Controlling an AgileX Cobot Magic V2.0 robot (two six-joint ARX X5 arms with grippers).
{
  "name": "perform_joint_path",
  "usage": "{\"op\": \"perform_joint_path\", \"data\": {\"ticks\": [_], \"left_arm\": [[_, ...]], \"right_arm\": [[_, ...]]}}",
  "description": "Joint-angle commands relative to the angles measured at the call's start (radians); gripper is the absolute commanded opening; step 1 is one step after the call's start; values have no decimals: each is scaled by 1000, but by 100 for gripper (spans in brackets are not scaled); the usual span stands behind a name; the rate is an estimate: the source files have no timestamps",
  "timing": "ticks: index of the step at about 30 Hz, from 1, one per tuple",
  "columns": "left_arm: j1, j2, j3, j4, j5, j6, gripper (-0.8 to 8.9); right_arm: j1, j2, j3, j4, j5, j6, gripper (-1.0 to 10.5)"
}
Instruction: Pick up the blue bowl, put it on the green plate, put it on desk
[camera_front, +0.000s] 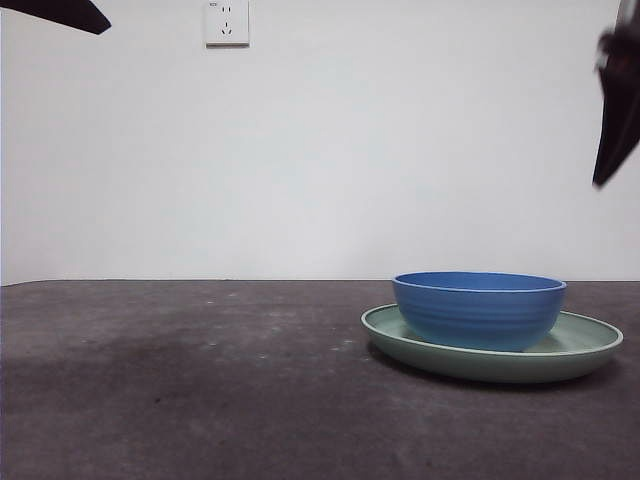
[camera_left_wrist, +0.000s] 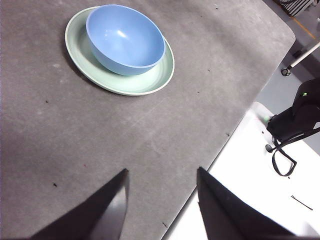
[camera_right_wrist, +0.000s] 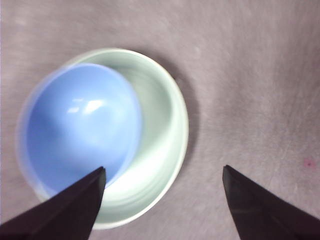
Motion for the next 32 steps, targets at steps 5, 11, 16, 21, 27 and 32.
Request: {"op": "perform_joint_path", "data": {"ticks": [5,11,16,21,27,32], "left_arm": [[-5,5,10,10,6,12,218],[-5,5,10,10,6,12,218],[-5,5,10,10,6,12,218],[-5,5,10,10,6,12,218],[-5,5,10,10,6,11,218],[-5,5,10,10,6,11,218]], "right_arm": [[-1,172,17,91,-5,8,306],[-1,276,17,157,-29,8,288],[2,344,17,188,-35,8,266],[7,389,17,213,-54,8,262],[18,422,17,232,-53,4,134],[19,423,17,240,-53,1,51]]}}
